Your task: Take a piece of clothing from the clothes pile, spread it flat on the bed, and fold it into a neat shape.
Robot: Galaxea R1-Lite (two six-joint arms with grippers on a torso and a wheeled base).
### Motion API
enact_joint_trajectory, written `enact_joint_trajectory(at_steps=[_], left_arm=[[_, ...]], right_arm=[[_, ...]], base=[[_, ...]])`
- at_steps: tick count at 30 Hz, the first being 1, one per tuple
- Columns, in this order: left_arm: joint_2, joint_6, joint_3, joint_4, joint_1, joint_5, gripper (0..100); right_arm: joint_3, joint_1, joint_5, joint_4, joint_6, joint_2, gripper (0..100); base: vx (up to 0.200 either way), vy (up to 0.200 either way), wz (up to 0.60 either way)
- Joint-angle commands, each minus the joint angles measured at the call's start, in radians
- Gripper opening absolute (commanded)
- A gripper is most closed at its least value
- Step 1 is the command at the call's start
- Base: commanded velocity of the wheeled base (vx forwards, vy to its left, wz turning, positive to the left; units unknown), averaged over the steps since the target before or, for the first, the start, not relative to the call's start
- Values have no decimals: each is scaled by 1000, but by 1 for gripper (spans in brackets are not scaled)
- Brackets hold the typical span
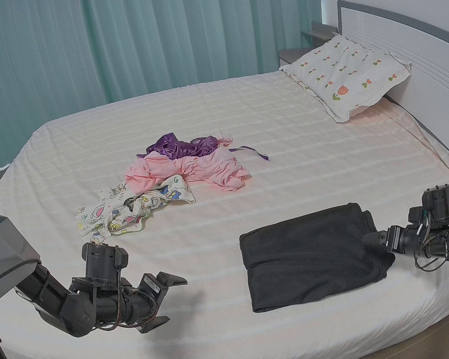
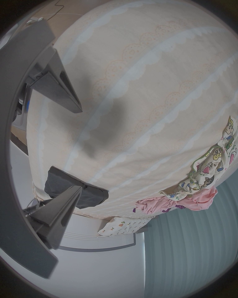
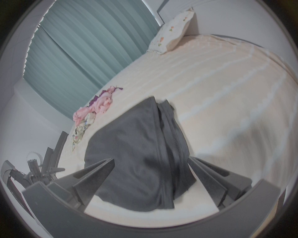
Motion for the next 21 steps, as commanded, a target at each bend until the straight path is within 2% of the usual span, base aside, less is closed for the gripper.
enact_joint_trajectory(at_steps=[1,10,13,14,15,21], left_arm=[[1,1,-1,0,-1,0,100],[6,6,1,-2,-1,3,100],[6,6,1,-2,-1,6,100],[6,6,1,-2,-1,6,100],[6,6,1,-2,-1,6,100],[6,6,1,-2,-1,6,100]], right_arm=[[-142,-4,-1,40,4,13,100],[-383,-4,4,176,12,134,100],[-417,1,4,167,56,183,100],[-463,4,7,160,125,217,100],[-486,4,8,161,150,228,100],[-555,7,10,161,173,295,100]], base=[[0,0,0],[0,0,0],[0,0,0],[0,0,0],[0,0,0],[0,0,0]])
